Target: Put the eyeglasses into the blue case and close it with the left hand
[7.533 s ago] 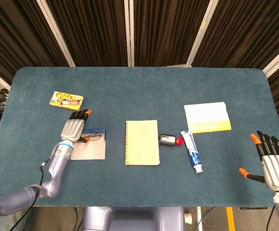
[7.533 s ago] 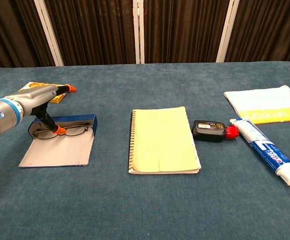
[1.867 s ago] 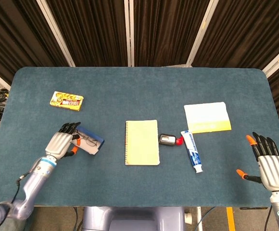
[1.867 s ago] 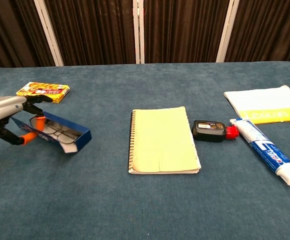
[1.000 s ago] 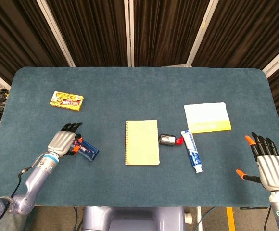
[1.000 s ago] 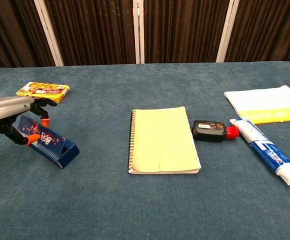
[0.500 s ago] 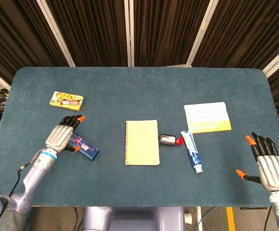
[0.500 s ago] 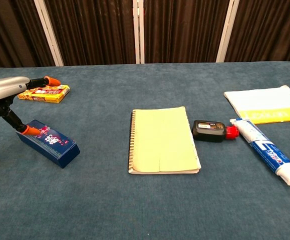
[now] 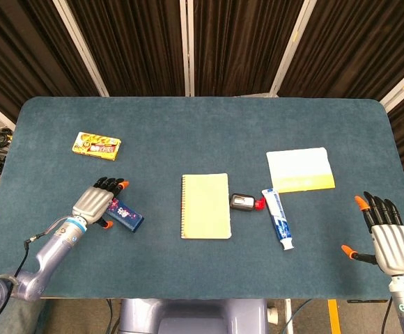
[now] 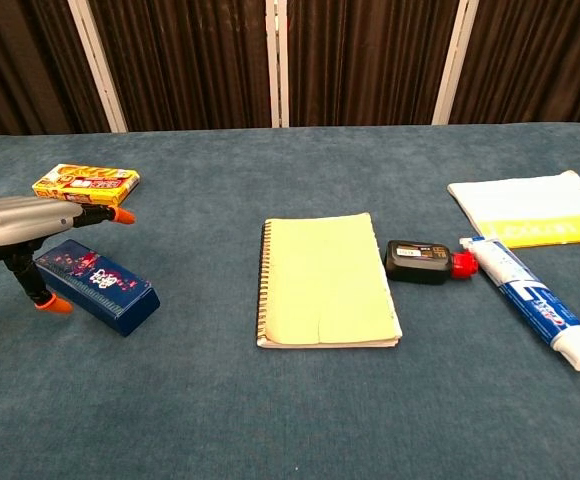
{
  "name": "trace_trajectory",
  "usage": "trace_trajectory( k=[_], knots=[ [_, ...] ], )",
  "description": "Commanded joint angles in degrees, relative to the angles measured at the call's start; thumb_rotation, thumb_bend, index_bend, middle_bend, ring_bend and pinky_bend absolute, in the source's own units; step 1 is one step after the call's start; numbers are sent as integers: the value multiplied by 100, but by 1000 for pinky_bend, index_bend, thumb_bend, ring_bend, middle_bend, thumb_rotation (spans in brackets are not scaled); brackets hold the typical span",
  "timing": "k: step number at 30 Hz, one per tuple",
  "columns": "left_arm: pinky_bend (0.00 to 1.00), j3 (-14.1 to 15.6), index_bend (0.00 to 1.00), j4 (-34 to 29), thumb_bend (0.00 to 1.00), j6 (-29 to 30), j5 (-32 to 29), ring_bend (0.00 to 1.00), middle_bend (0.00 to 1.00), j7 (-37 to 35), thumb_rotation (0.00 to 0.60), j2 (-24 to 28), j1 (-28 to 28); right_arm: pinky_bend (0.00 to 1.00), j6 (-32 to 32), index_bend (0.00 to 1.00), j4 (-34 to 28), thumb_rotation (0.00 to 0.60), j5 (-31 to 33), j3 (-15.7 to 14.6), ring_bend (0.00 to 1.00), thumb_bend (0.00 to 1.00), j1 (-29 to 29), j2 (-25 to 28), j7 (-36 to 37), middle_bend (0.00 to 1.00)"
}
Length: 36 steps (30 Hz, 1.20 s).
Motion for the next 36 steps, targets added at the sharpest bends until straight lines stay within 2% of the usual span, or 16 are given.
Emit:
trace_trajectory(
  k=[1, 5, 9, 13, 18, 21, 23, 25, 28, 34, 36],
  knots=[
    [0, -14, 60, 107, 189, 42, -52, 0, 15, 68, 600, -118, -22, 0, -5, 0, 4, 600, 5, 1, 0, 0, 2, -2, 6, 0],
    [20, -37, 152, 169, 240, 113, -115, 19, 116, 135, 600, -213, -15, 0, -7, 0, 8, 600, 6, 0, 0, 0, 3, -1, 9, 0],
    [165, -40, 227, 169, 258, 108, -224, 110, 207, 218, 600, -241, -11, 0, -11, 0, 10, 600, 3, -3, 0, 0, 5, -1, 10, 0],
    [225, -37, 293, 165, 261, 127, -276, 164, 257, 307, 600, -256, -16, 0, -5, 0, 6, 600, 3, -3, 0, 0, 3, 0, 8, 0],
    [230, -28, 312, 162, 264, 168, -279, 173, 267, 338, 600, -271, -10, 0, -5, 0, 4, 600, 3, -5, 0, 0, 2, 2, 10, 0],
    [212, -30, 289, 146, 215, 200, -252, 154, 234, 299, 600, -255, 0, 0, 2, 0, -1, 600, -2, -5, 0, 0, 0, 6, 12, 0],
    [128, -26, 235, 90, 125, 229, -213, 77, 127, 225, 600, -191, 24, 0, 11, 0, -6, 600, -8, -7, 0, 0, -3, 9, 16, 0],
    [18, -15, 102, 15, 23, 233, -185, 3, 13, 181, 600, -111, 38, 0, 18, 0, -8, 600, -13, -7, 0, 0, -6, 11, 18, 0],
    [0, -32, 0, -241, 0, 409, -125, 0, 0, 139, 600, 124, 114, 0, 38, 0, -23, 600, -37, -14, 0, 0, -12, 22, 29, 0],
    [0, -76, 0, -1239, 0, 1528, 98, 0, 0, 141, 600, 927, 652, 0, 151, 0, -88, 600, -158, -37, 0, 0, -46, 70, 84, 0],
    [0, -50, 0, -1570, 0, 2117, 160, 0, 0, 272, 600, 1166, 968, 0, 207, 0, -104, 600, -208, -40, 0, 0, -61, 87, 103, 0]
  ],
)
